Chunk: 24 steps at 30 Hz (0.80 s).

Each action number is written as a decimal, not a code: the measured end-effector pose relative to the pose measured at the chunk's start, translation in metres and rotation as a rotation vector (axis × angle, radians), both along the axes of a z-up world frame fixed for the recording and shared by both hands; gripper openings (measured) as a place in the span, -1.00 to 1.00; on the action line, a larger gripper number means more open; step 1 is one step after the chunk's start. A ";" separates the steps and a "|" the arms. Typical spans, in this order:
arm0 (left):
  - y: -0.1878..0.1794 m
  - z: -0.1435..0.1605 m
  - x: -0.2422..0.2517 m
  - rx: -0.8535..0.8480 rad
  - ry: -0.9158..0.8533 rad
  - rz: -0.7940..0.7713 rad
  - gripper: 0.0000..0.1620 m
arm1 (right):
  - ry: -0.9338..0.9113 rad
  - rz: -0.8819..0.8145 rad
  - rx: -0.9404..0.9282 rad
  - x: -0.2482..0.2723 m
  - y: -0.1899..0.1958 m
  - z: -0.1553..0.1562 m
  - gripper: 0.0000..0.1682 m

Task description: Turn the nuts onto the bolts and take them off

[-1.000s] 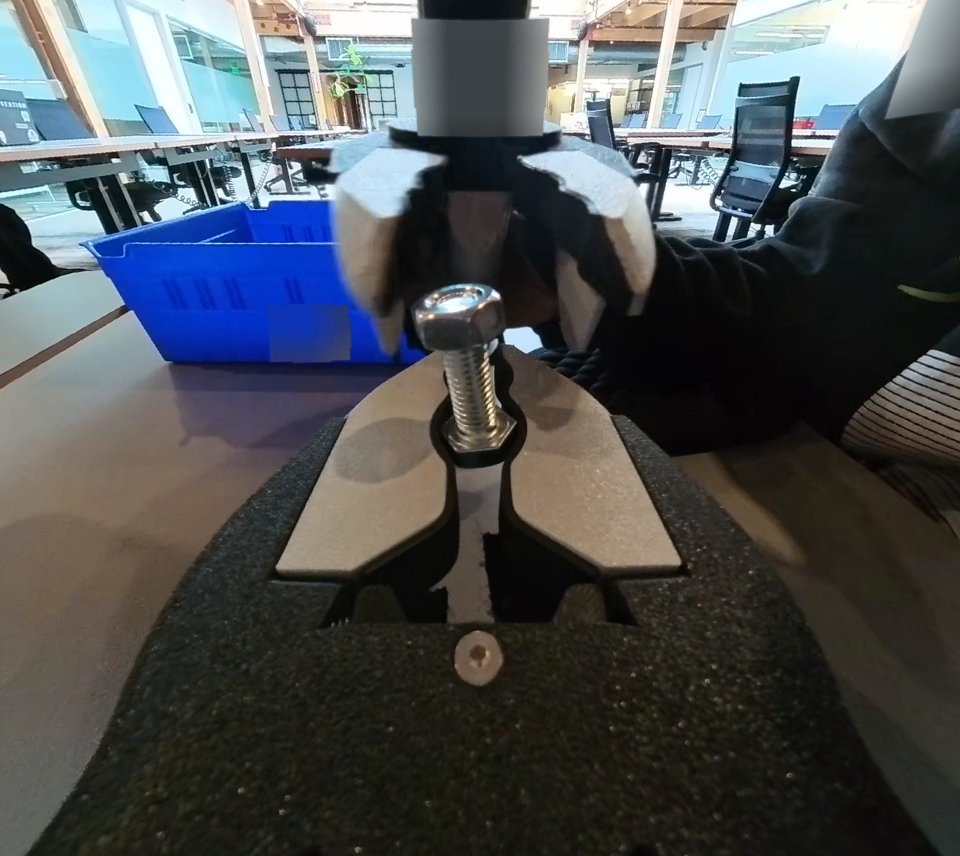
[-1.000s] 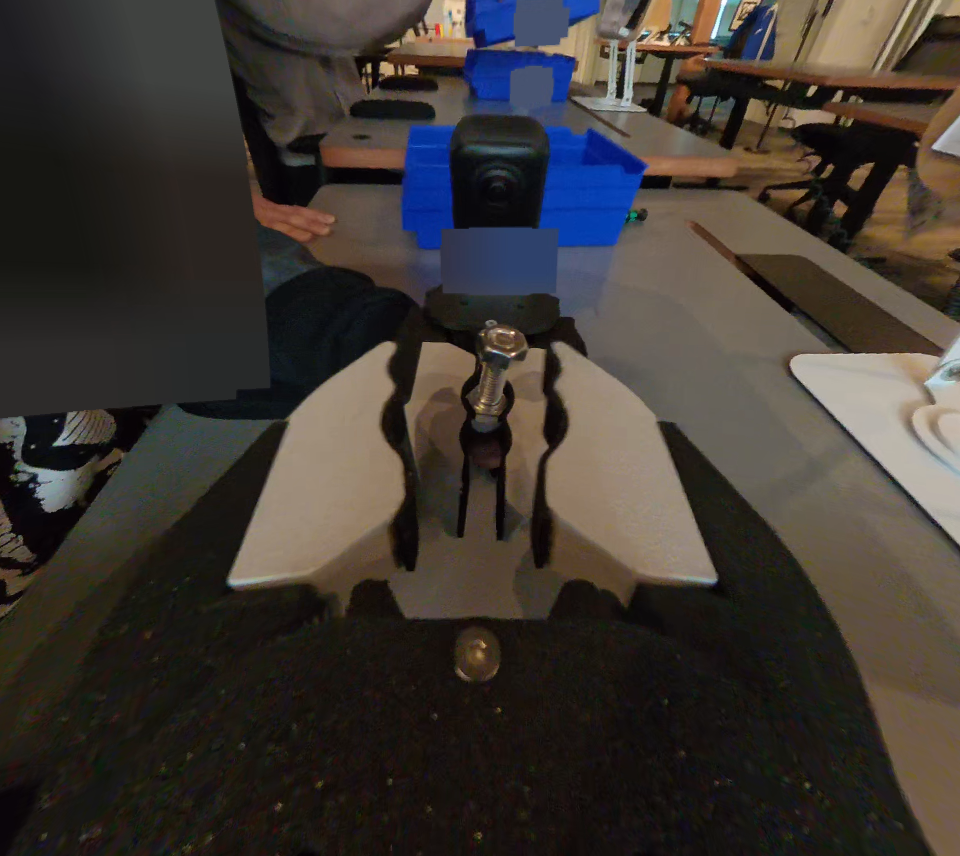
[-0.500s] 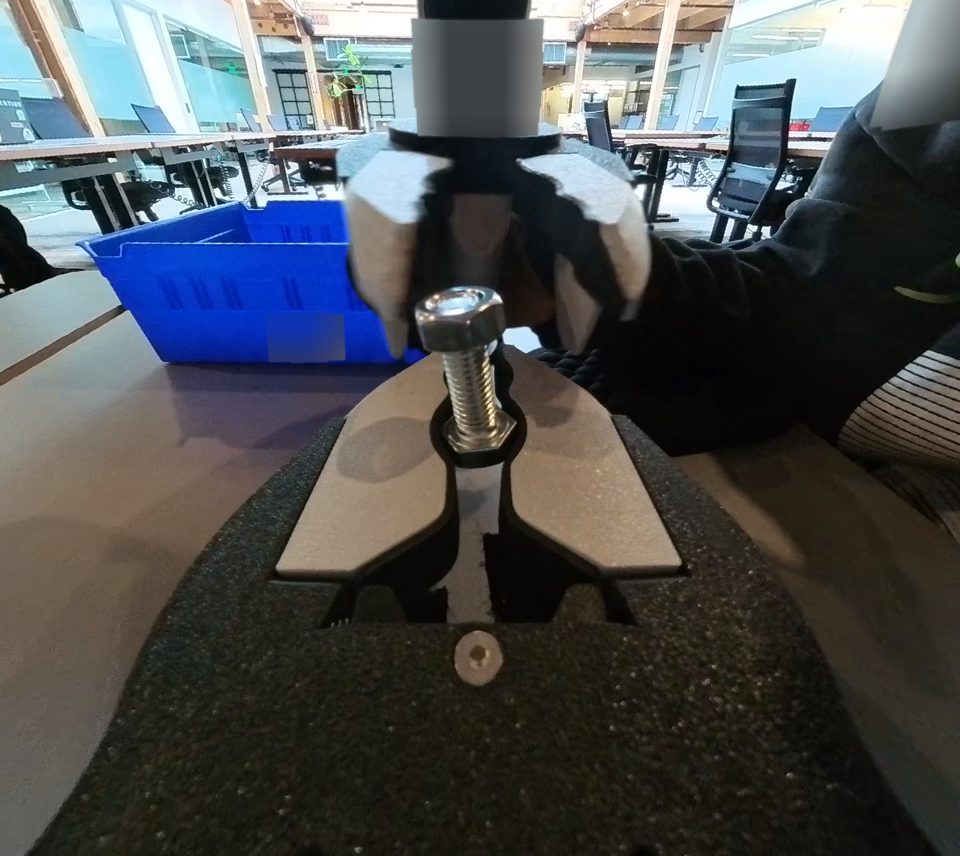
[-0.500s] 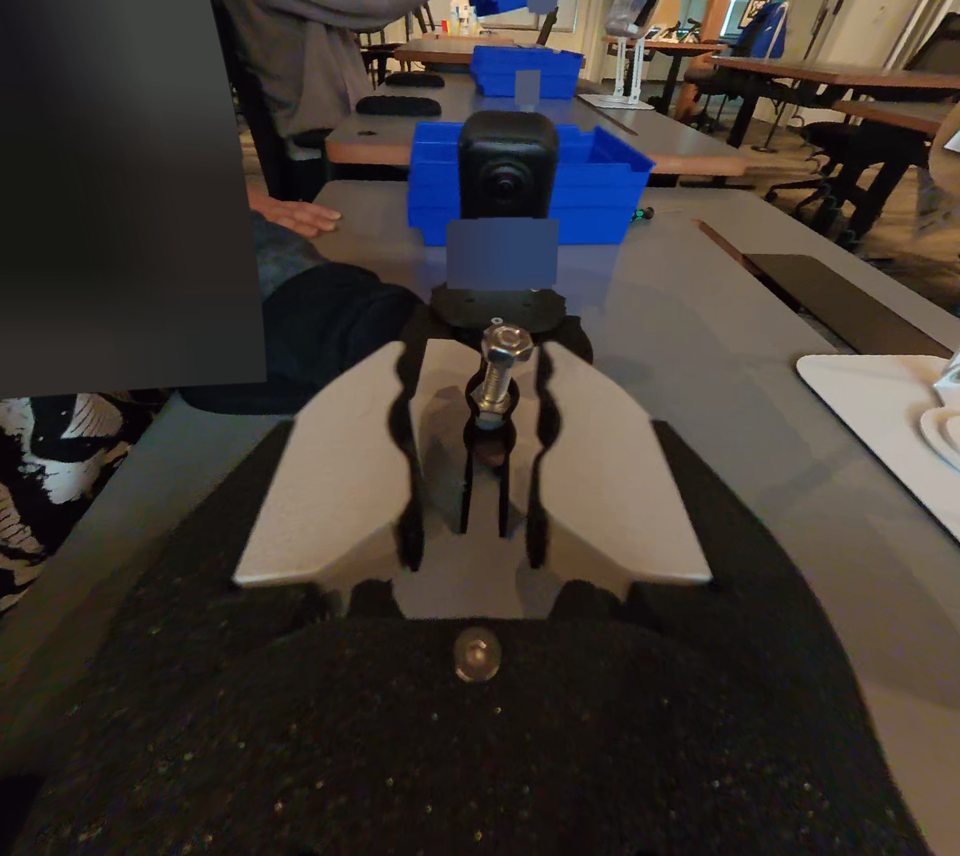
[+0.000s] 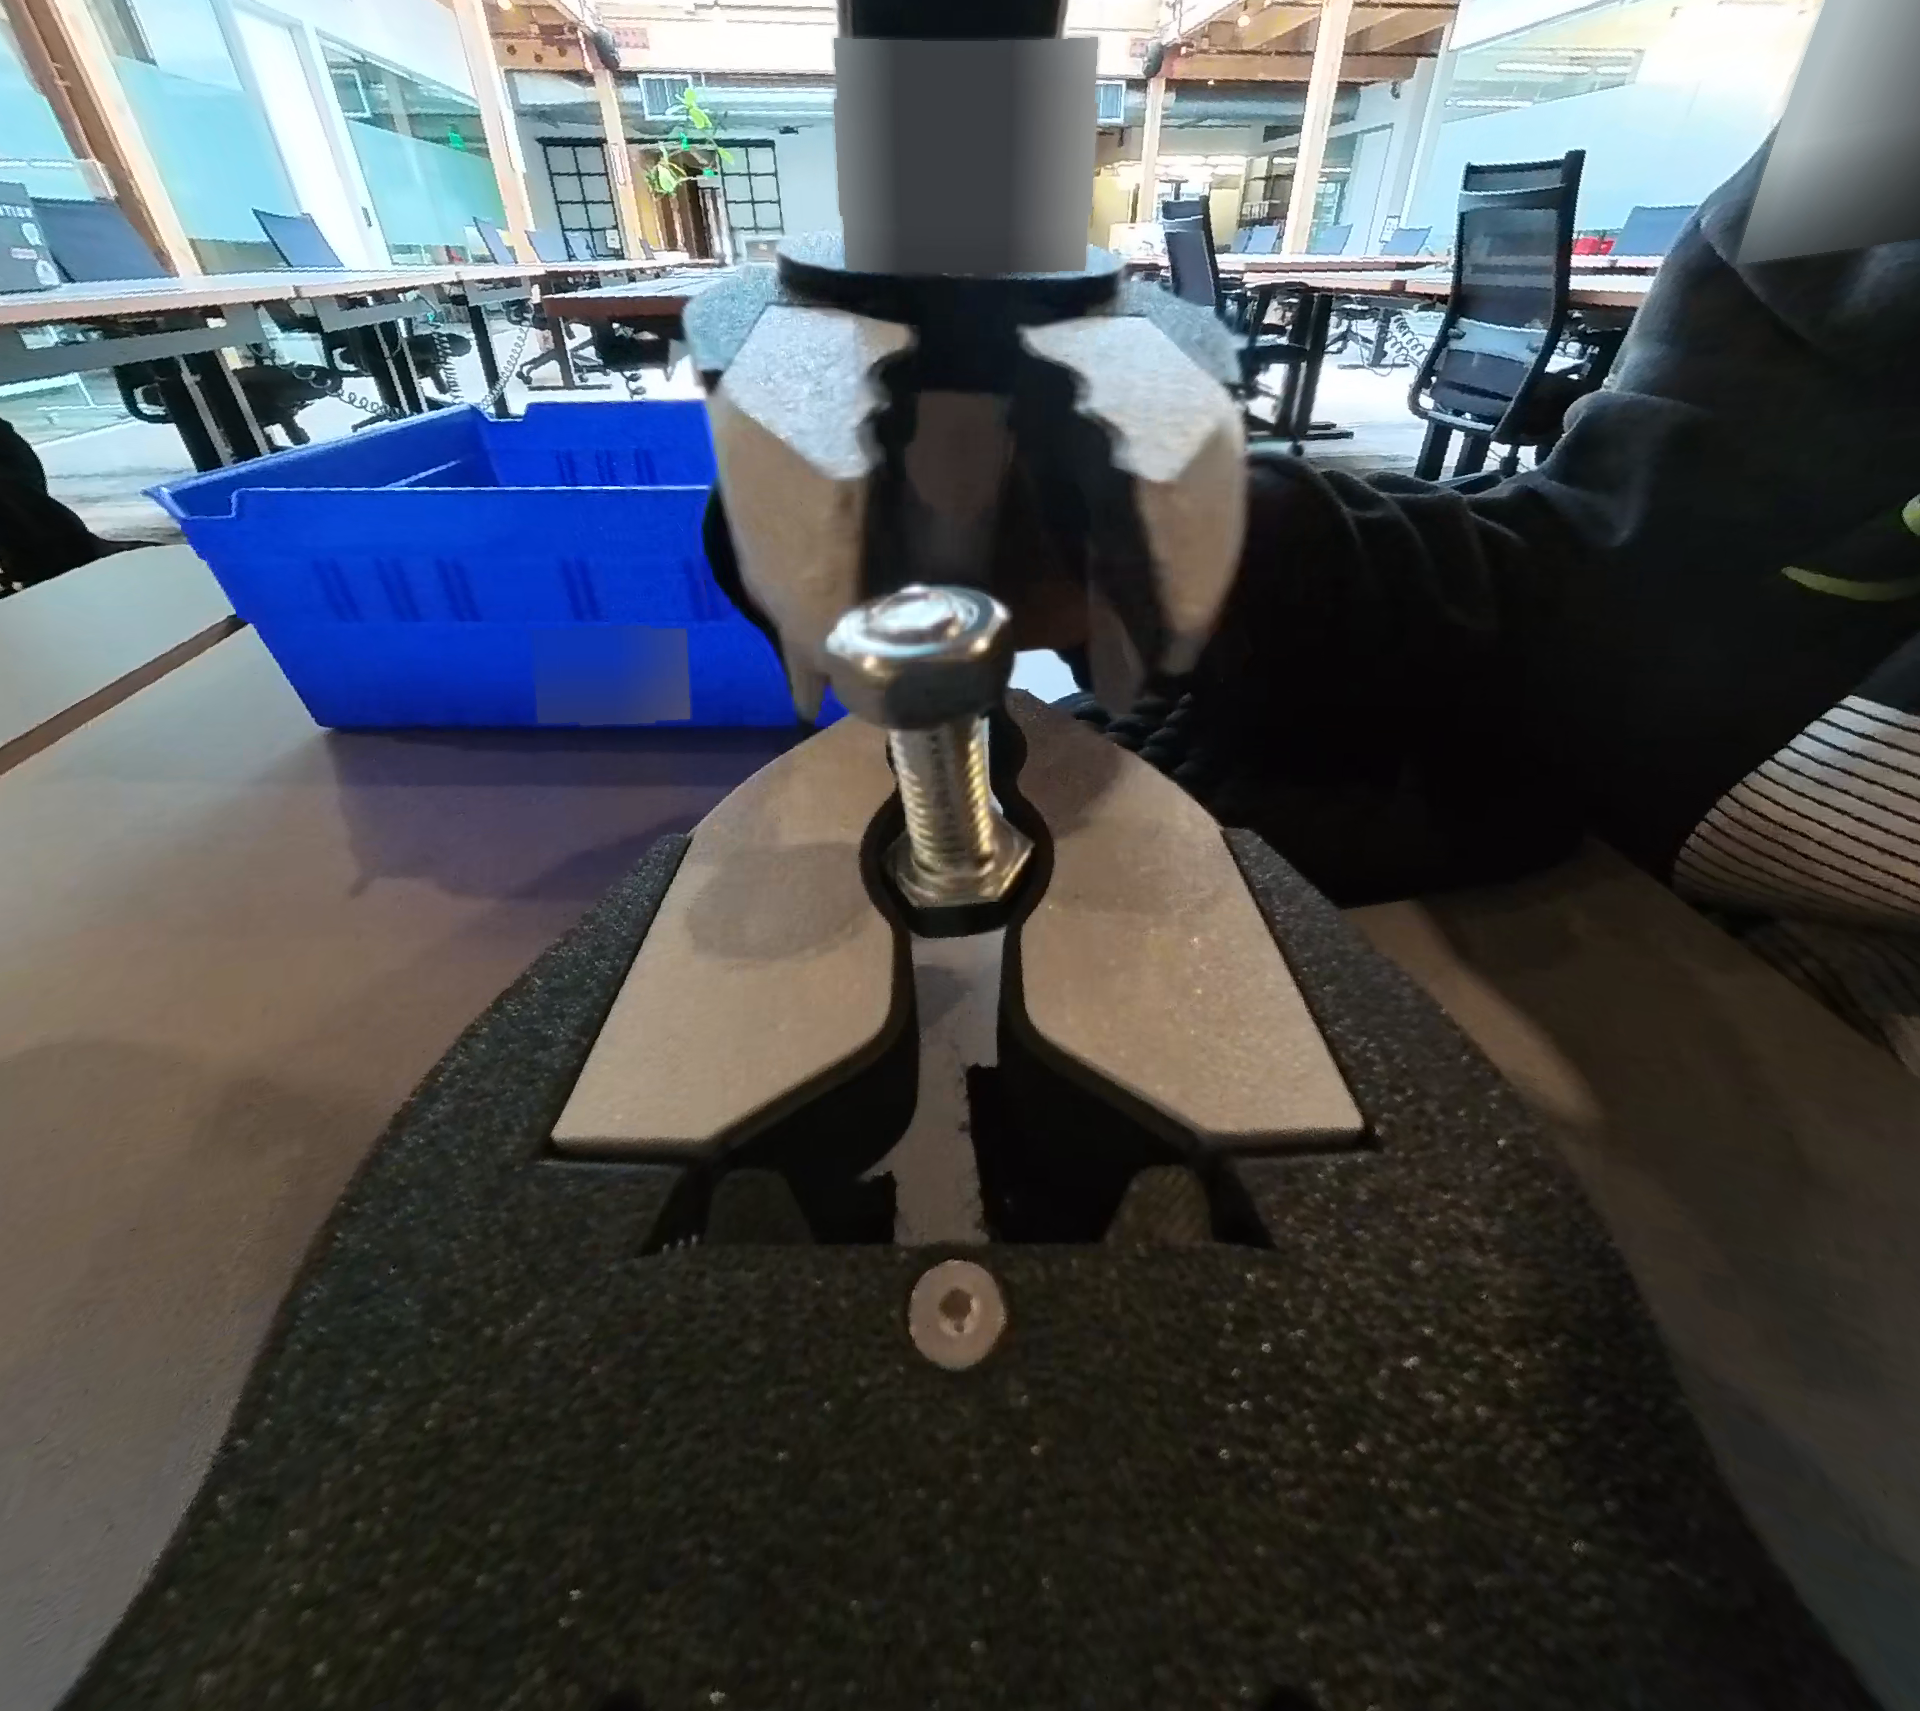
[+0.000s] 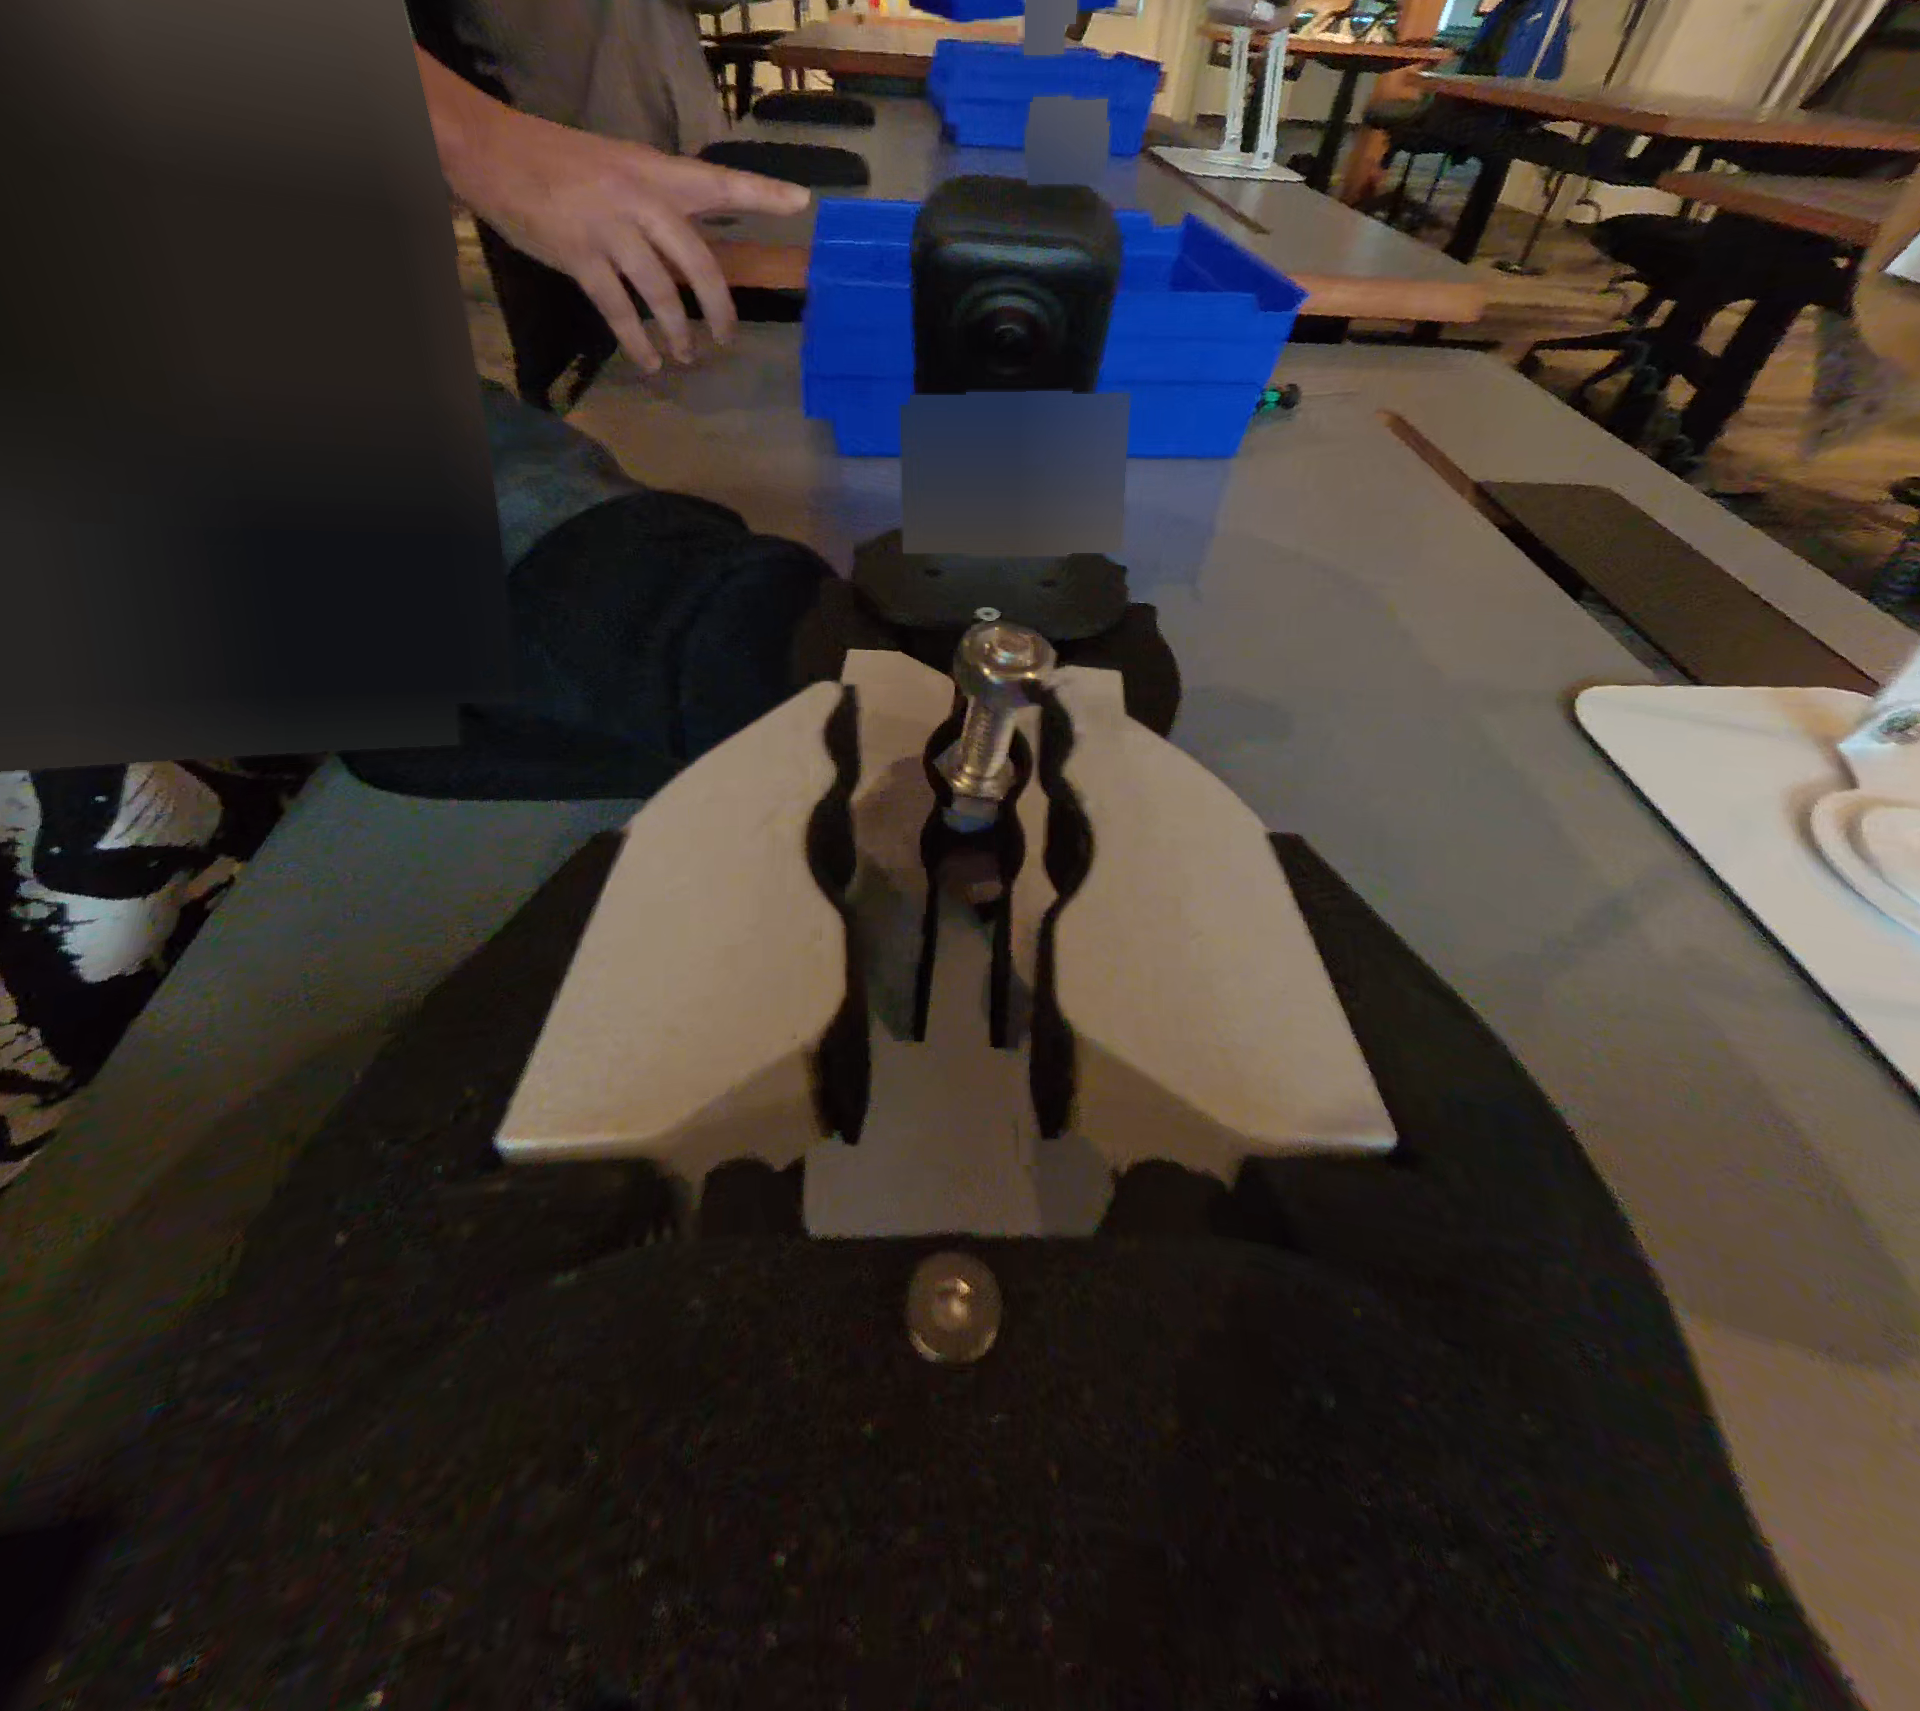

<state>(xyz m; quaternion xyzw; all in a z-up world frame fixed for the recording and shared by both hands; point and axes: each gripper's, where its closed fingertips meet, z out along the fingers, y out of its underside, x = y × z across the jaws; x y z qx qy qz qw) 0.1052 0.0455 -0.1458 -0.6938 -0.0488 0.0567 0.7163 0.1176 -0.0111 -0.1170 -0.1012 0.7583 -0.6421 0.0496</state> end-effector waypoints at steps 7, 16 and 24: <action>0.000 0.000 0.000 0.000 -0.005 -0.001 -0.85 | -0.029 -0.034 -0.042 -0.008 -0.001 0.005 -0.39; 0.000 0.001 -0.001 0.006 -0.009 0.002 -0.85 | -0.034 0.043 -0.121 0.002 0.011 0.019 -1.00; 0.000 0.001 -0.001 0.004 -0.010 0.000 -0.85 | -0.029 -0.003 -0.006 -0.002 -0.005 0.000 -0.41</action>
